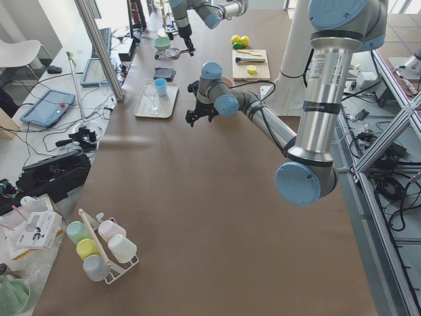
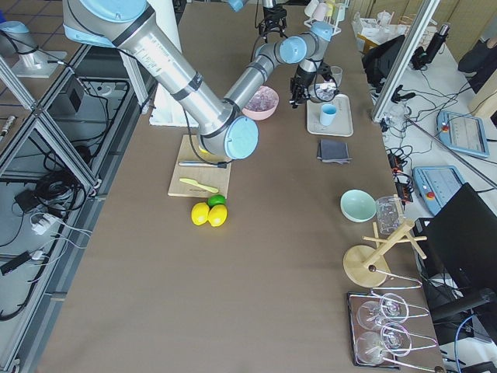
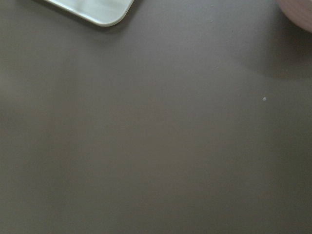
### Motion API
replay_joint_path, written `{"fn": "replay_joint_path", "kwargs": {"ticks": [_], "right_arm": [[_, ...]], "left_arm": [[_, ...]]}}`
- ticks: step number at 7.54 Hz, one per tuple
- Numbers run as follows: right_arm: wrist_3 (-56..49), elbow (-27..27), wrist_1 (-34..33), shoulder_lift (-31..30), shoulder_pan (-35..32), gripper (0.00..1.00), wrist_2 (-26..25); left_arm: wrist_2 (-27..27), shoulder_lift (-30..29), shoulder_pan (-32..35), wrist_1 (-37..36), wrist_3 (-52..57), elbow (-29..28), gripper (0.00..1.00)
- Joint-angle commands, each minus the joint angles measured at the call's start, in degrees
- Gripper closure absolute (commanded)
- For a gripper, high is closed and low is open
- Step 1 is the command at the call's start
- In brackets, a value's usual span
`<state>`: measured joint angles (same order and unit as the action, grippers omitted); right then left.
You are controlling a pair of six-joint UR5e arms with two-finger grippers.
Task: Put ice in cup with scoop
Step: 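Carry the ice-filled scoop to the light-blue cup while the left arm retracts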
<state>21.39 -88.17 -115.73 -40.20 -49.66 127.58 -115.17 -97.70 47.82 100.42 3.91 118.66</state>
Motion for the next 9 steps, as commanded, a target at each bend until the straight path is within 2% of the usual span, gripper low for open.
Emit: {"fn": "replay_joint_path", "kwargs": {"ticks": [1,3,4,6,7,8,9], "right_arm": [[-7.04,16.12,-0.29,11.41,-2.28,1.0,-0.32],[-9.43,20.83,-0.38,13.3,-2.73,1.0,-0.76],[-9.53,21.37,-0.81,12.87,-2.64,1.0,-0.41],[-10.4,20.93,-6.68,12.6,-2.38,1.0,-0.06],[-10.49,20.93,-8.19,12.6,-1.77,1.0,-0.06],[-10.5,20.93,-8.81,12.6,-0.89,1.0,-0.06],[-10.5,21.46,-9.69,13.03,0.51,1.0,-0.06]], "left_arm": [[0.21,7.42,5.5,-1.18,0.04,4.12,0.02],[-0.84,10.85,11.82,-4.69,0.04,4.04,0.02],[-3.8,12.6,15.33,-6.1,0.04,3.77,0.02],[-11.89,14.2,24.38,-8.65,0.04,0.19,0.02],[-12.36,14.29,27.03,-8.75,0.04,-2.36,0.02],[-17.67,14.38,32.28,-8.75,0.13,-6.99,0.02],[-25.64,14.47,37.81,-8.75,0.04,-11.74,0.02]]}}
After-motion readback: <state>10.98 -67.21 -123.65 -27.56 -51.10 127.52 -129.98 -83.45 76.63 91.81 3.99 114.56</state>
